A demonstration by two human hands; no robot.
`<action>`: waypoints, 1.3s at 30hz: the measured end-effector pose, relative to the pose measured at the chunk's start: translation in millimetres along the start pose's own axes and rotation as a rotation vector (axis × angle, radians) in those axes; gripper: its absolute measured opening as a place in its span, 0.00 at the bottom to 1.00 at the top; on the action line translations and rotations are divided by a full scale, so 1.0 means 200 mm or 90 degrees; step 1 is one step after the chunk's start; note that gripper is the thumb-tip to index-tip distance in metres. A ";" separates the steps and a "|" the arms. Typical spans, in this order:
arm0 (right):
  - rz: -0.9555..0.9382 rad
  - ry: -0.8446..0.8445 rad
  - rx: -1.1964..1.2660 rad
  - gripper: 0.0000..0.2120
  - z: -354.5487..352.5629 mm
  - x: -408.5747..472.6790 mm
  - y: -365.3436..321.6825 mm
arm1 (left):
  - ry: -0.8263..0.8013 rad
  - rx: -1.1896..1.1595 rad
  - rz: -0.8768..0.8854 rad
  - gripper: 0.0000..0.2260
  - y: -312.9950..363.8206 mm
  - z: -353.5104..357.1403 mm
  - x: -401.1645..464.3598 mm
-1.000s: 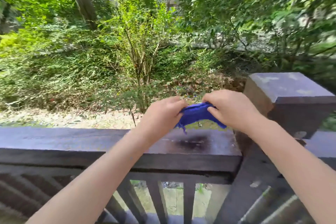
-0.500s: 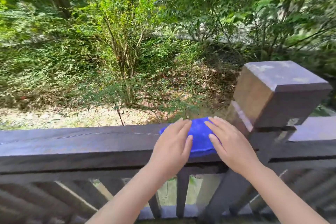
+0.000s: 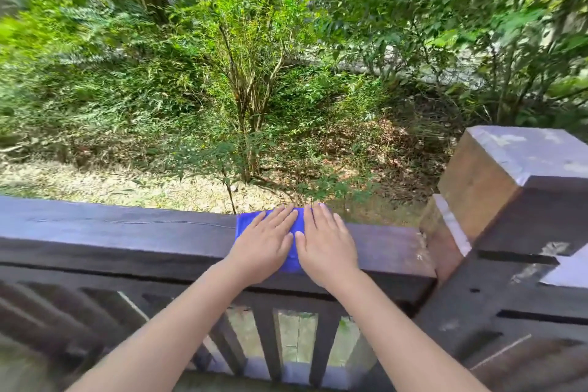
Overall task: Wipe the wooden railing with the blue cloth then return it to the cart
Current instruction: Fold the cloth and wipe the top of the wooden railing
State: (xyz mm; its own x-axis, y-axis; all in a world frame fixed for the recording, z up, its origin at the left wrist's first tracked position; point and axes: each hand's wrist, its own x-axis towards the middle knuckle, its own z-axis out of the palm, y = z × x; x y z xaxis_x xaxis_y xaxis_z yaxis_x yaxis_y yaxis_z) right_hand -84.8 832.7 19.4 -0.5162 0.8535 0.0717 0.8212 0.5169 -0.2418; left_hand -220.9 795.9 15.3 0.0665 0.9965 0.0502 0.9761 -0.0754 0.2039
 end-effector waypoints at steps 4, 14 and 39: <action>-0.098 -0.032 0.023 0.28 0.09 0.09 -0.35 | 0.007 0.004 -0.102 0.22 -0.31 -0.09 -0.21; -0.045 -0.019 -0.009 0.27 -0.04 -0.12 0.15 | -0.017 -0.010 -0.051 0.23 0.18 -0.01 -0.05; 0.012 0.030 -0.055 0.31 0.14 0.05 -0.32 | 0.106 0.059 -0.146 0.24 -0.49 -0.06 -0.27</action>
State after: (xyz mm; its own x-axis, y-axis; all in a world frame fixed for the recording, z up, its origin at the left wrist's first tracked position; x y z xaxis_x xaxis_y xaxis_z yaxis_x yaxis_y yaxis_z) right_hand -149.3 807.1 8.0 -0.4896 0.8646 0.1131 0.8498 0.5022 -0.1599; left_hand -321.7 749.7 4.1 -0.1857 0.9671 0.1737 0.9769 0.1627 0.1384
